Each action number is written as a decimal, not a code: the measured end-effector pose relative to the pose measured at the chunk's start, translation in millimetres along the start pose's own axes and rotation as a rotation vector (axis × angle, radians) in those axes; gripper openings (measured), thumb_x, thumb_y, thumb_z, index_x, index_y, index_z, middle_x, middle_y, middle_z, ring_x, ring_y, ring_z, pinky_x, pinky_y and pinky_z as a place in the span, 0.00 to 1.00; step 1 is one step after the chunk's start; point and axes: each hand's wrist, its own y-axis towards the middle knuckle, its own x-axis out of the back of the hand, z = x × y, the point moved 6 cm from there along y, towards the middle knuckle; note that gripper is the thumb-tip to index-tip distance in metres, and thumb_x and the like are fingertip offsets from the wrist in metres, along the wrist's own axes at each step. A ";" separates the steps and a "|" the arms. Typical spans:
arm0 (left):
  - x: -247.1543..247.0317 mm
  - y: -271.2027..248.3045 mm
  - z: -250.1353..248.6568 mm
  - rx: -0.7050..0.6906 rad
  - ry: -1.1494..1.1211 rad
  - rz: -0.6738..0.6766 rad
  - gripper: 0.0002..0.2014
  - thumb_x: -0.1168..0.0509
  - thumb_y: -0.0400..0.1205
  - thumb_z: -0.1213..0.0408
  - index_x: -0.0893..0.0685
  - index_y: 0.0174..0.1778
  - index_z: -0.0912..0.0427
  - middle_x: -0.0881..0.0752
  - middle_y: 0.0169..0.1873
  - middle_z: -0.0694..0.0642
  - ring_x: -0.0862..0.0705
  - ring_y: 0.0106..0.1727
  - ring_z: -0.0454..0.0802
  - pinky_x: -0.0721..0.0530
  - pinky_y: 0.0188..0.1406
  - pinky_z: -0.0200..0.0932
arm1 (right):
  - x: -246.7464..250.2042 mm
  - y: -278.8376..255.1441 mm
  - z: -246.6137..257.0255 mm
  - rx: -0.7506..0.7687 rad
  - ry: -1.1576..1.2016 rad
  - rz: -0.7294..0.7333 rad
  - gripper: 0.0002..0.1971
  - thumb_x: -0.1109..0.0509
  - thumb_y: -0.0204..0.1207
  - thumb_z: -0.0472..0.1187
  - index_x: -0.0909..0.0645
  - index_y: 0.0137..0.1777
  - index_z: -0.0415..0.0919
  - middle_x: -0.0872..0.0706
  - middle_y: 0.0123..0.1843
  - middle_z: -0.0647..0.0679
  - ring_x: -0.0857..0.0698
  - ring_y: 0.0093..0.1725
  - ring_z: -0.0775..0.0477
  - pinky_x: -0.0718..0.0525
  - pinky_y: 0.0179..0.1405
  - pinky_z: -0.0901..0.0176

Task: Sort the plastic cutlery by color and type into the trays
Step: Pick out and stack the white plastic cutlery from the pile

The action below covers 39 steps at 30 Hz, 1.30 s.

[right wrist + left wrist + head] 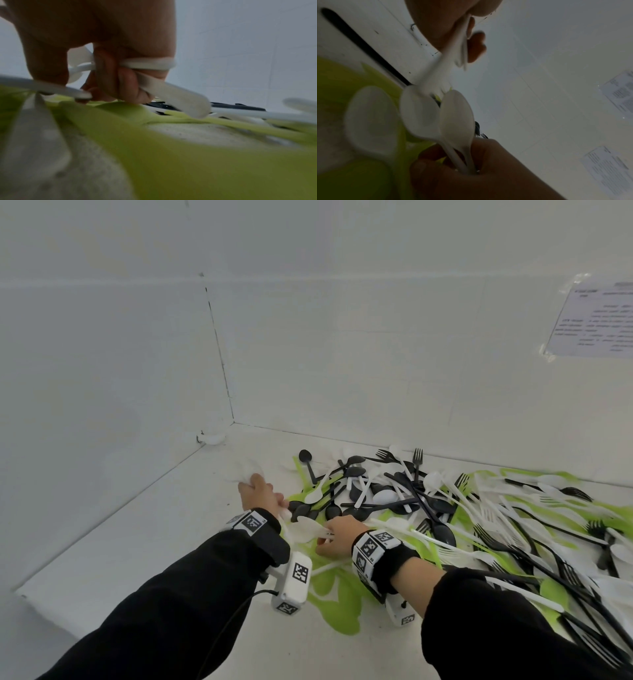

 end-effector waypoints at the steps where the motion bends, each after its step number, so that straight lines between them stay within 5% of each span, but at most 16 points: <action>1: 0.3 2.1 3.0 0.023 0.023 0.011 0.08 0.53 0.86 0.60 0.36 0.50 0.61 0.38 0.29 0.54 0.40 0.22 0.48 0.38 0.13 0.29 | -1.0 1.4 0.4 0.001 -0.010 0.000 0.09 0.36 0.73 0.47 0.21 0.42 0.42 0.22 0.38 0.48 0.19 0.43 0.45 0.20 0.42 0.58; 3: 3.1 4.8 10.8 0.098 0.062 0.038 0.10 0.47 0.84 0.57 0.33 0.44 0.61 0.38 0.27 0.54 0.42 0.16 0.46 0.43 0.13 0.27 | -0.9 2.9 0.0 -0.004 0.001 -0.007 0.09 0.37 0.74 0.46 0.21 0.41 0.40 0.23 0.37 0.47 0.18 0.43 0.42 0.22 0.41 0.58; 5: 7.6 6.1 18.1 0.154 0.116 0.075 0.09 0.42 0.80 0.65 0.33 0.36 0.61 0.37 0.27 0.54 0.42 0.10 0.44 0.43 0.13 0.28 | -0.1 3.9 0.0 0.005 0.013 -0.010 0.12 0.34 0.73 0.49 0.21 0.38 0.40 0.23 0.34 0.48 0.18 0.42 0.43 0.21 0.40 0.57; 7: 13.9 6.6 25.6 0.192 0.187 0.103 0.08 0.44 0.80 0.70 0.33 0.35 0.62 0.35 0.28 0.56 0.39 0.11 0.45 0.40 0.13 0.30 | 0.4 4.0 1.1 0.011 0.016 0.002 0.14 0.30 0.70 0.52 0.18 0.39 0.40 0.21 0.35 0.49 0.18 0.41 0.46 0.17 0.43 0.56; 11: 23.5 -8.5 25.5 0.173 0.398 0.183 0.13 0.44 0.85 0.61 0.32 0.35 0.61 0.33 0.29 0.56 0.38 0.19 0.49 0.40 0.12 0.28 | 2.2 6.1 3.2 0.016 0.005 0.010 0.16 0.30 0.73 0.52 0.25 0.29 0.45 0.24 0.31 0.51 0.21 0.35 0.50 0.24 0.32 0.63; 15: 32.9 -30.7 25.9 0.073 0.737 0.296 0.18 0.31 0.77 0.61 0.34 0.29 0.57 0.35 0.23 0.53 0.37 0.20 0.49 0.41 0.13 0.31 | -4.2 5.1 5.9 0.042 -0.056 0.081 0.15 0.27 0.71 0.51 0.13 0.54 0.43 0.12 0.53 0.44 0.14 0.53 0.44 0.18 0.50 0.57; 19: 34.9 -50.9 35.7 0.014 1.058 0.467 0.14 0.26 0.70 0.63 0.28 0.35 0.54 0.29 0.29 0.49 0.30 0.25 0.46 0.35 0.16 0.34 | -0.9 3.8 3.8 -0.013 -0.063 0.015 0.17 0.32 0.74 0.48 0.17 0.55 0.35 0.15 0.54 0.40 0.15 0.56 0.40 0.19 0.48 0.56; 21: 34.0 -59.8 39.9 -0.019 1.109 0.544 0.15 0.23 0.69 0.60 0.23 0.41 0.52 0.27 0.31 0.47 0.27 0.29 0.41 0.33 0.20 0.34 | 6.0 1.6 -1.0 -0.047 -0.017 -0.040 0.15 0.34 0.75 0.47 0.19 0.53 0.36 0.18 0.50 0.41 0.16 0.57 0.40 0.23 0.46 0.58; 25: 30.3 -69.1 45.1 -0.085 1.108 0.612 0.15 0.20 0.67 0.58 0.20 0.41 0.49 0.26 0.33 0.45 0.26 0.32 0.39 0.31 0.27 0.32 | 23.8 -6.5 -14.6 -0.079 0.103 -0.157 0.14 0.34 0.76 0.45 0.20 0.58 0.38 0.18 0.60 0.41 0.19 0.57 0.43 0.23 0.52 0.57; 28: 25.5 -75.8 48.9 -0.120 1.140 0.635 0.14 0.20 0.67 0.60 0.19 0.41 0.48 0.25 0.33 0.44 0.25 0.35 0.41 0.29 0.30 0.28 | 34.4 -14.2 -26.2 -0.129 0.156 -0.219 0.12 0.38 0.79 0.45 0.24 0.58 0.39 0.19 0.63 0.38 0.20 0.58 0.40 0.24 0.53 0.56; 31: 15.8 -84.1 52.3 -0.171 1.341 0.723 0.12 0.25 0.74 0.61 0.14 0.52 0.53 0.21 0.37 0.48 0.22 0.44 0.47 0.26 0.37 0.34 | 45.2 -23.5 -41.4 -0.189 0.233 -0.285 0.15 0.43 0.83 0.41 0.28 0.62 0.30 0.21 0.63 0.33 0.21 0.62 0.34 0.23 0.57 0.52; 33: 10.8 -87.7 51.0 -0.222 1.427 0.749 0.11 0.31 0.78 0.62 0.14 0.56 0.57 0.18 0.44 0.56 0.18 0.51 0.52 0.27 0.42 0.36 | 52.1 -29.6 -52.1 -0.188 0.358 -0.346 0.11 0.45 0.83 0.40 0.30 0.57 0.31 0.21 0.54 0.33 0.19 0.53 0.34 0.21 0.53 0.49; 35: 5.9 -86.4 48.0 -0.283 1.367 0.720 0.05 0.31 0.78 0.63 0.15 0.48 0.55 0.20 0.43 0.55 0.19 0.47 0.52 0.29 0.41 0.37 | 58.3 -35.5 -58.2 -0.154 0.494 -0.381 0.07 0.45 0.83 0.41 0.35 0.49 0.35 0.24 0.42 0.40 0.22 0.37 0.41 0.20 0.39 0.50; 39: -12.2 -90.0 33.2 -0.428 1.280 0.674 0.04 0.31 0.78 0.60 0.17 0.42 0.57 0.28 0.34 0.48 0.25 0.43 0.50 0.32 0.41 0.40 | 59.3 -46.3 -51.2 -0.125 0.756 -0.240 0.11 0.40 0.80 0.41 0.31 0.36 0.41 0.31 0.29 0.47 0.34 0.20 0.50 0.35 0.20 0.64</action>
